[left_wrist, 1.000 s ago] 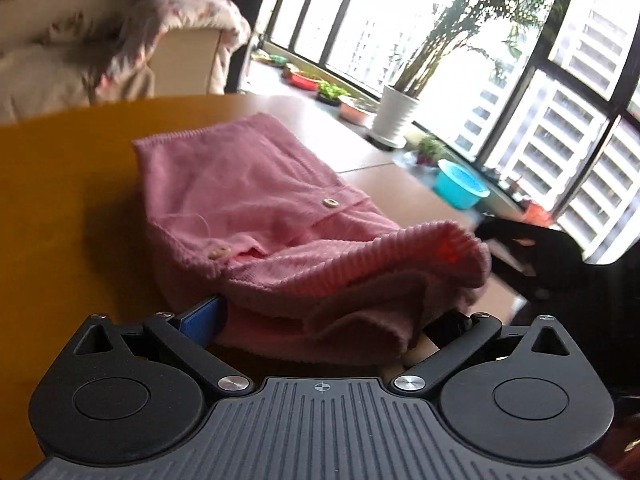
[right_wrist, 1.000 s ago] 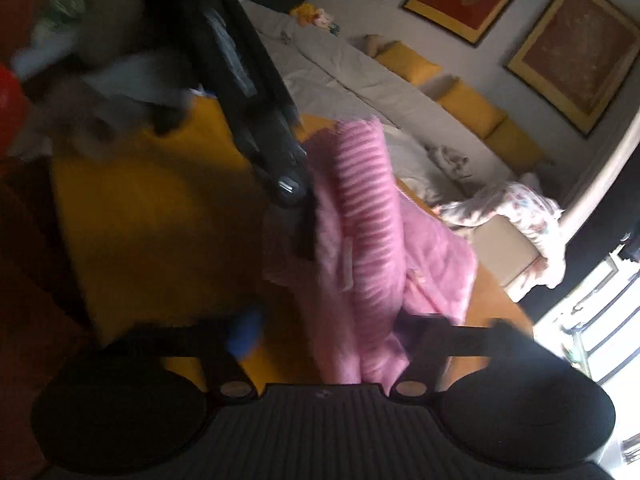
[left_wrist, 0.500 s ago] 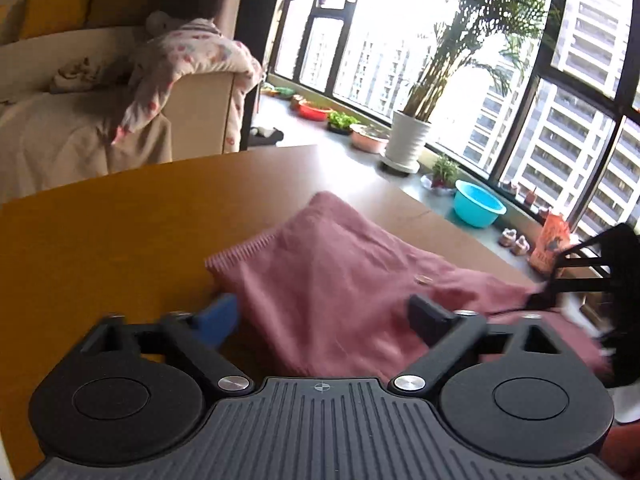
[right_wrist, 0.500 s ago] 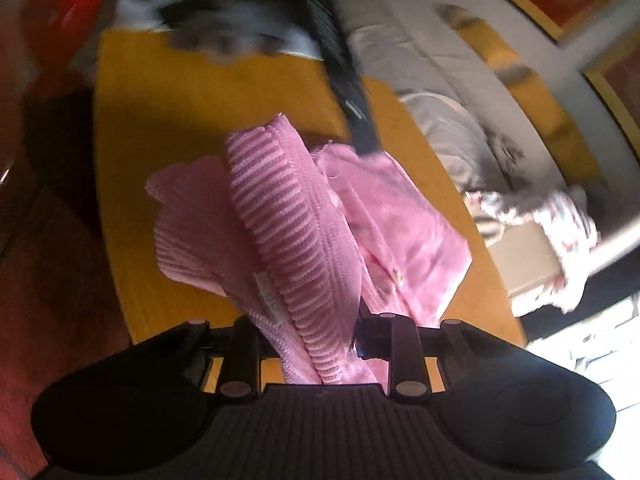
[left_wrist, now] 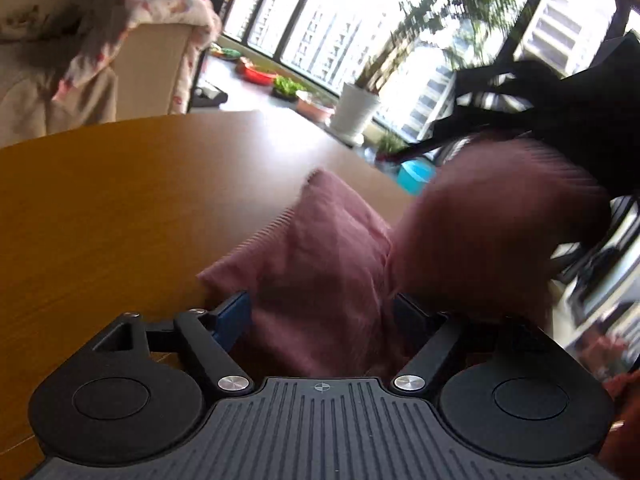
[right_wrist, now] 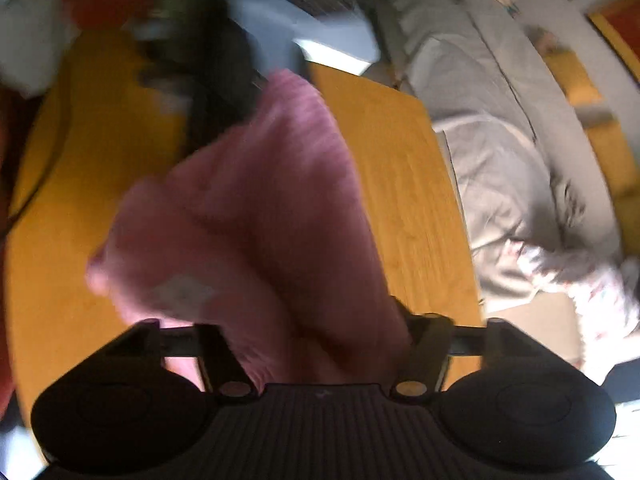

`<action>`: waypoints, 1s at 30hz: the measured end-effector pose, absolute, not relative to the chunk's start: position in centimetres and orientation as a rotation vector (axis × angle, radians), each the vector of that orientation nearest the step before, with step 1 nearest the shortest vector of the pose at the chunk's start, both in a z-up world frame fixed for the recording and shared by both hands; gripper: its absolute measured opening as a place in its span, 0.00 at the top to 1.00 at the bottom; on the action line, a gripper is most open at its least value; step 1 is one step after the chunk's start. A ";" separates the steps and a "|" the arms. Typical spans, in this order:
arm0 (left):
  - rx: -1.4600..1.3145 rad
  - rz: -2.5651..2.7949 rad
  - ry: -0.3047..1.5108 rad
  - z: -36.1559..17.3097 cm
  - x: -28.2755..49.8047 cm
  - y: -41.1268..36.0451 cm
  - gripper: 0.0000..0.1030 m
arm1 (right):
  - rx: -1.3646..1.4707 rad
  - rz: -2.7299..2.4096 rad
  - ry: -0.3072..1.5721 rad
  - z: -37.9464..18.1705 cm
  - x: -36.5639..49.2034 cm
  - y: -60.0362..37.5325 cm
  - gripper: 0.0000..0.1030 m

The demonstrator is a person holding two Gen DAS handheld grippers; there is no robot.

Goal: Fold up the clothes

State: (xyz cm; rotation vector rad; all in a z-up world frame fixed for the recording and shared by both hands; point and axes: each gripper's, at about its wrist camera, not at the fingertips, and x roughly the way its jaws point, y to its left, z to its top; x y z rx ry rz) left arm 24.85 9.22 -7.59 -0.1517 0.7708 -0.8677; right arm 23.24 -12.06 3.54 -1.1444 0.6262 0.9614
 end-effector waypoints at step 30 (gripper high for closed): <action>0.164 -0.949 0.591 0.1 22.9 3.8 0.00 | -0.005 0.439 0.801 -0.8 37.2 -23.7 0.00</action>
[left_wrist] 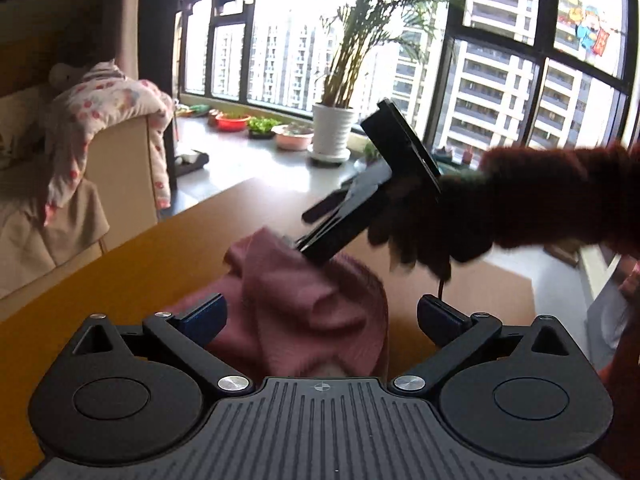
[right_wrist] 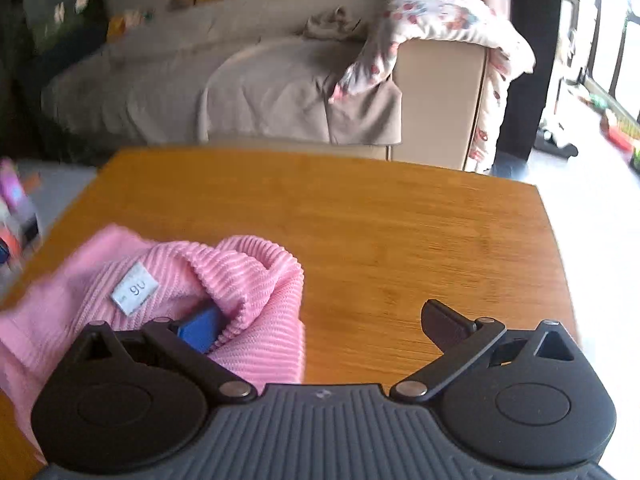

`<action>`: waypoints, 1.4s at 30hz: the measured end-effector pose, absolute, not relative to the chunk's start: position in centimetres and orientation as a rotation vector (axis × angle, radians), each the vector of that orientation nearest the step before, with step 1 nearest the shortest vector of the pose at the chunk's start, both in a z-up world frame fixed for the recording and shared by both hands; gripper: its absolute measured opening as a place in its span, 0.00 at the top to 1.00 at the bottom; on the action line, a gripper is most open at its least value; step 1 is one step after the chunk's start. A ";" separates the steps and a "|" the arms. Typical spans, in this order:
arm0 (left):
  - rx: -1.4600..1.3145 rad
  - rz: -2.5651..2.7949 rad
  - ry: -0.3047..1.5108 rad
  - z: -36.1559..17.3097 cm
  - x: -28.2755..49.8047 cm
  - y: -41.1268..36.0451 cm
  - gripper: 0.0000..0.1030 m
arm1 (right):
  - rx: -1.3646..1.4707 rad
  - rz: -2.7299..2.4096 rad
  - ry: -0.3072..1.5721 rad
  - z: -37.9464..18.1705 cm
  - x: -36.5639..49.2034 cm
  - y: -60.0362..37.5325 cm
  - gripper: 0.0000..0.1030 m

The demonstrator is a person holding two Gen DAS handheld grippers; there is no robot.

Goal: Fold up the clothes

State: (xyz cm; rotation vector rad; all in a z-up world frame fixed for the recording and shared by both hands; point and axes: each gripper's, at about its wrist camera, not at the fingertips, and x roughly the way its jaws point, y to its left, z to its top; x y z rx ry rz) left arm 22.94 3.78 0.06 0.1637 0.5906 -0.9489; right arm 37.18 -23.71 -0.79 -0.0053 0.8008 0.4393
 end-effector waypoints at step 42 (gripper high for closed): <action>-0.297 -0.271 0.537 0.3 28.5 18.8 0.00 | 0.072 0.394 0.705 -4.4 22.2 -22.9 0.00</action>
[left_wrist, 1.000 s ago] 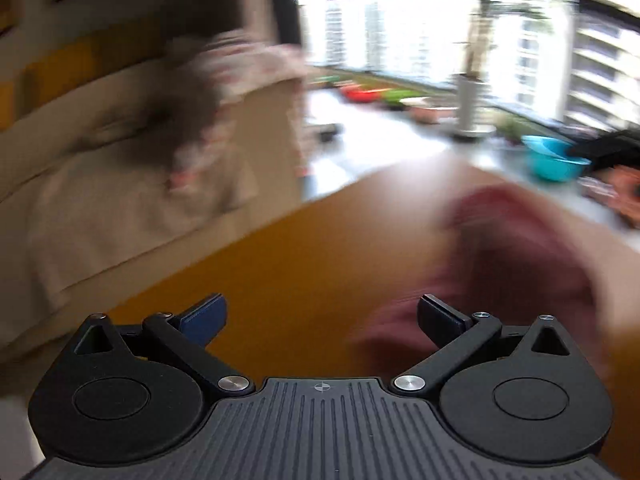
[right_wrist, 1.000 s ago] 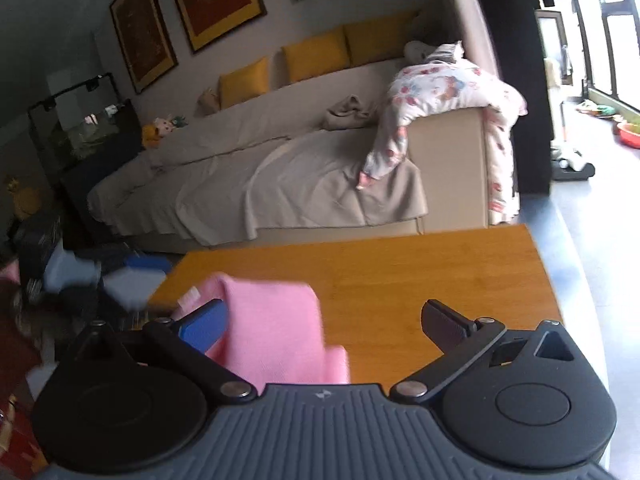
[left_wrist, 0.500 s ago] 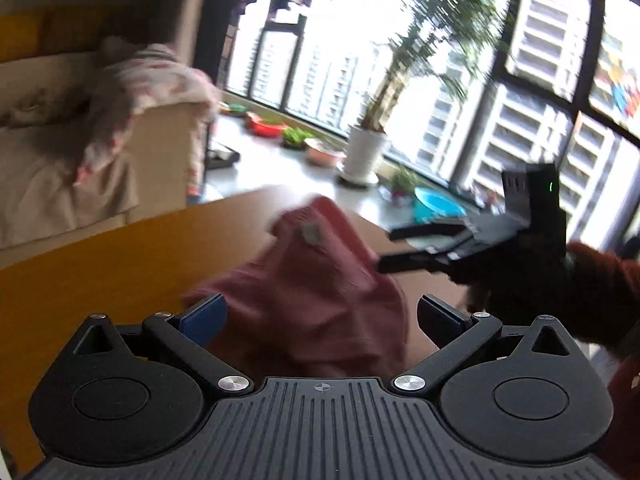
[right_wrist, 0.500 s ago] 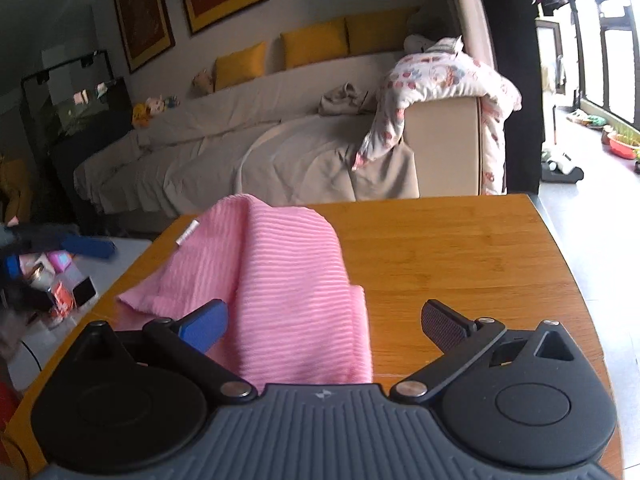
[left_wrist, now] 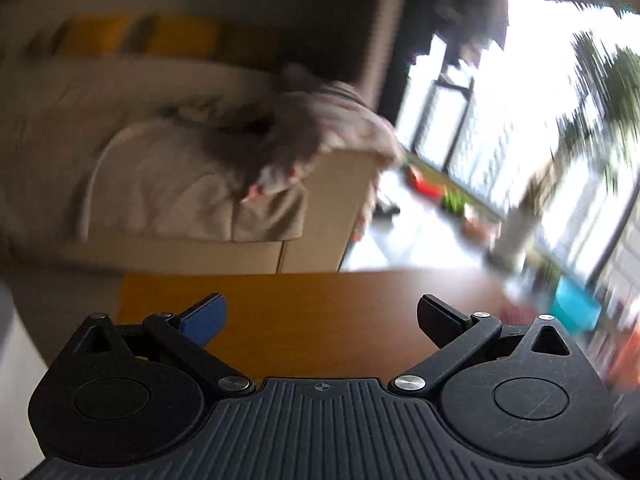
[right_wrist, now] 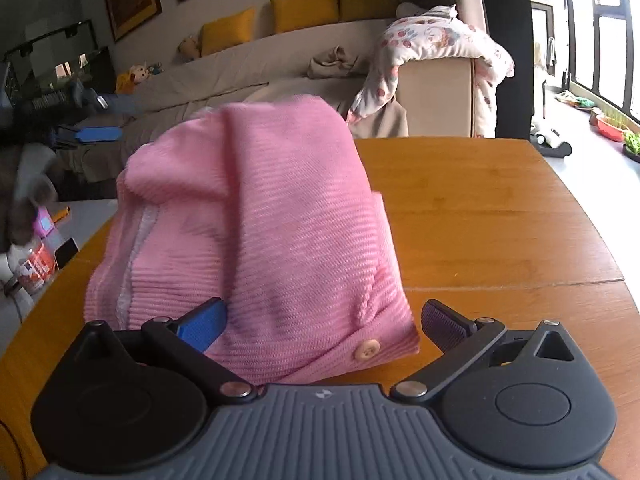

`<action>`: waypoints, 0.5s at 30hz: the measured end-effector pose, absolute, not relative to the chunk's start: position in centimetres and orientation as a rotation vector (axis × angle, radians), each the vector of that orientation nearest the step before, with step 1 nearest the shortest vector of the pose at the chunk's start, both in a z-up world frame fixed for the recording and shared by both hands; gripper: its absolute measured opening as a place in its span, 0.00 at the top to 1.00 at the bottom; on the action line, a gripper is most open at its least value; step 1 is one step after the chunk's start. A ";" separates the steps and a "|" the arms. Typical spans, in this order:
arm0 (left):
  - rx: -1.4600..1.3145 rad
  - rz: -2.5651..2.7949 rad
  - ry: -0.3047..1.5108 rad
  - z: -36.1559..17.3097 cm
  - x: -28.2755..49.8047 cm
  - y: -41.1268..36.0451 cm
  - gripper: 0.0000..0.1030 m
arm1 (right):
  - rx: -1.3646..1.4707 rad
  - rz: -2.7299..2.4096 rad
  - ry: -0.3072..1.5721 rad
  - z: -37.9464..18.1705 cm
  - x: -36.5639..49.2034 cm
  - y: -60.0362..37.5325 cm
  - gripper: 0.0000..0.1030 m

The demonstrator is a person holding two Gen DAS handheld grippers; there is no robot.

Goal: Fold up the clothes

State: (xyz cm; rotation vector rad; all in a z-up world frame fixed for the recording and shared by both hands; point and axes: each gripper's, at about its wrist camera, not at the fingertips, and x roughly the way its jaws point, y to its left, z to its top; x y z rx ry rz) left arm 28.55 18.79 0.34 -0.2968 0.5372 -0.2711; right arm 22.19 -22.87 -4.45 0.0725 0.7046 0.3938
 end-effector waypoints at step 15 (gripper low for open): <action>-0.040 -0.838 0.736 -3.4 31.9 3.8 0.00 | 0.329 0.470 0.786 -3.4 21.6 -26.2 0.00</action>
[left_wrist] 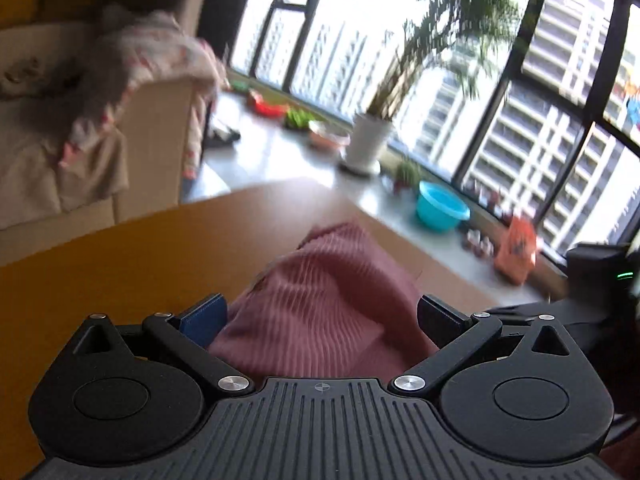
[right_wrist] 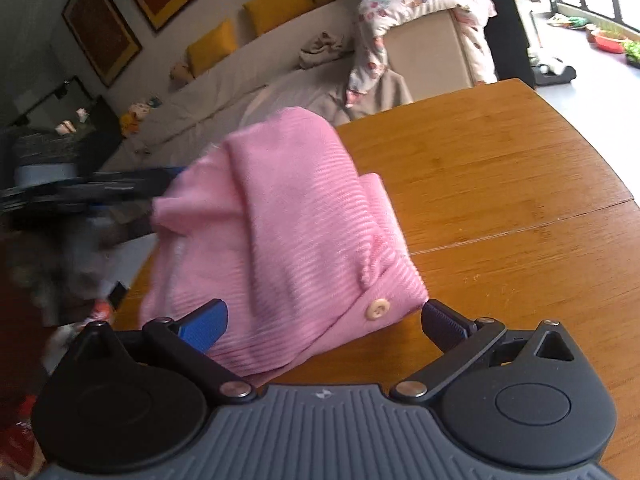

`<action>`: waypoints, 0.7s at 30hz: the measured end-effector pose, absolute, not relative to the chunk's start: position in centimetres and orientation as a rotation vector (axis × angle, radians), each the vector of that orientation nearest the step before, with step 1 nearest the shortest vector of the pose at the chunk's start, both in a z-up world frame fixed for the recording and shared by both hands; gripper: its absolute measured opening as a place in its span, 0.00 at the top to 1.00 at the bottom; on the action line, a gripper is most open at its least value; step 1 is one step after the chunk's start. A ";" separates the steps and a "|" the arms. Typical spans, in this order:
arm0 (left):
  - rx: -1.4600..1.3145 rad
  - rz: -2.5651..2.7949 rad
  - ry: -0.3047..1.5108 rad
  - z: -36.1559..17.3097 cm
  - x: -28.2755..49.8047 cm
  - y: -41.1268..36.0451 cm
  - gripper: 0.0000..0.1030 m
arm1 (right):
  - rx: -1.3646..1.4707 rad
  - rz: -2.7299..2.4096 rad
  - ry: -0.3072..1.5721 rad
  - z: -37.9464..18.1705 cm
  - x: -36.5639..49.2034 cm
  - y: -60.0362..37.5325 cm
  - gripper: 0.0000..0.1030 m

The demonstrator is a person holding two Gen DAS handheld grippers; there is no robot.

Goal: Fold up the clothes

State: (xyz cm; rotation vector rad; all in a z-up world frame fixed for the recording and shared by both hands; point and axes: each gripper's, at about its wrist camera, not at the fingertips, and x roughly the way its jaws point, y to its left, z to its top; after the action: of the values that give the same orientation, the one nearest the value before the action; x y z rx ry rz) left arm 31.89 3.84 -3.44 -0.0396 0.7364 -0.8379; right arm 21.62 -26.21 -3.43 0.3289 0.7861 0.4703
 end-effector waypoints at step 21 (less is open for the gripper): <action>-0.313 -0.831 0.887 -7.8 24.8 4.2 0.08 | 0.541 0.488 0.812 -4.1 32.4 -26.1 0.00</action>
State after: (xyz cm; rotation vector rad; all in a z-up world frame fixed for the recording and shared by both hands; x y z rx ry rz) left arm 24.76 4.20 -7.80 -0.3132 0.8874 -0.8310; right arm 32.44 -26.08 -4.13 0.5412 0.8117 0.4884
